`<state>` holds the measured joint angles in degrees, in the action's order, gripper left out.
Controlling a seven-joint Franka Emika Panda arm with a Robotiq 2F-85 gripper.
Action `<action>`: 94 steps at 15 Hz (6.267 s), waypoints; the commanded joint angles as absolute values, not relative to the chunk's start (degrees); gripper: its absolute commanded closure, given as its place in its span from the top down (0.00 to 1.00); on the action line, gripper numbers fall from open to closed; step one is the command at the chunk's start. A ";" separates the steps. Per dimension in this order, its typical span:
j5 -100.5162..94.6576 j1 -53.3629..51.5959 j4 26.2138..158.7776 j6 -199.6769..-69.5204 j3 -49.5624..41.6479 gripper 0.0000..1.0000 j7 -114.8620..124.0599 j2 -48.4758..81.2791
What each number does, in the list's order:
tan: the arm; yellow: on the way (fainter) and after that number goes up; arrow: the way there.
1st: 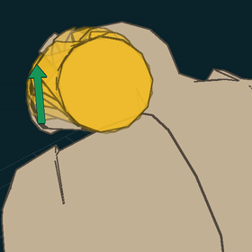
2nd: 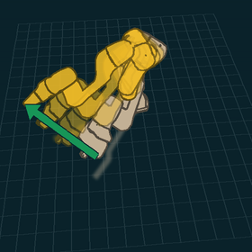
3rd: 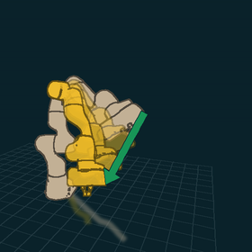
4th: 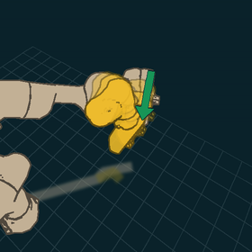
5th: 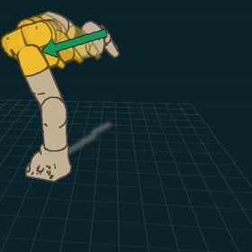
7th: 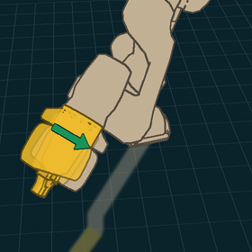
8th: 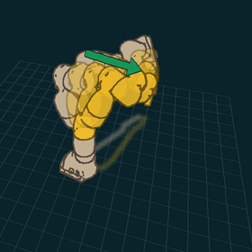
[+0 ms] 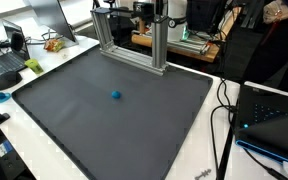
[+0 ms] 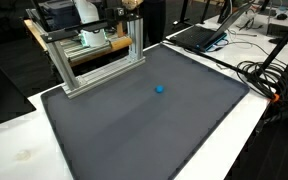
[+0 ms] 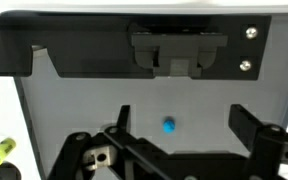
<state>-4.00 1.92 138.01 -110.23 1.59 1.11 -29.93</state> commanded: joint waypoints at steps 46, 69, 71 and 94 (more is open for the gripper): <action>-4.85 1.07 153.89 -121.10 2.31 1.00 1.32 -36.92; -4.32 1.59 153.25 -120.34 1.06 1.00 2.54 -35.38; -4.21 1.56 153.16 -120.39 1.14 0.74 2.78 -35.35; -3.33 0.99 146.35 -128.97 3.16 0.22 5.06 -27.72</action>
<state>-2.99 1.24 150.94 -128.29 2.17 3.45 -31.58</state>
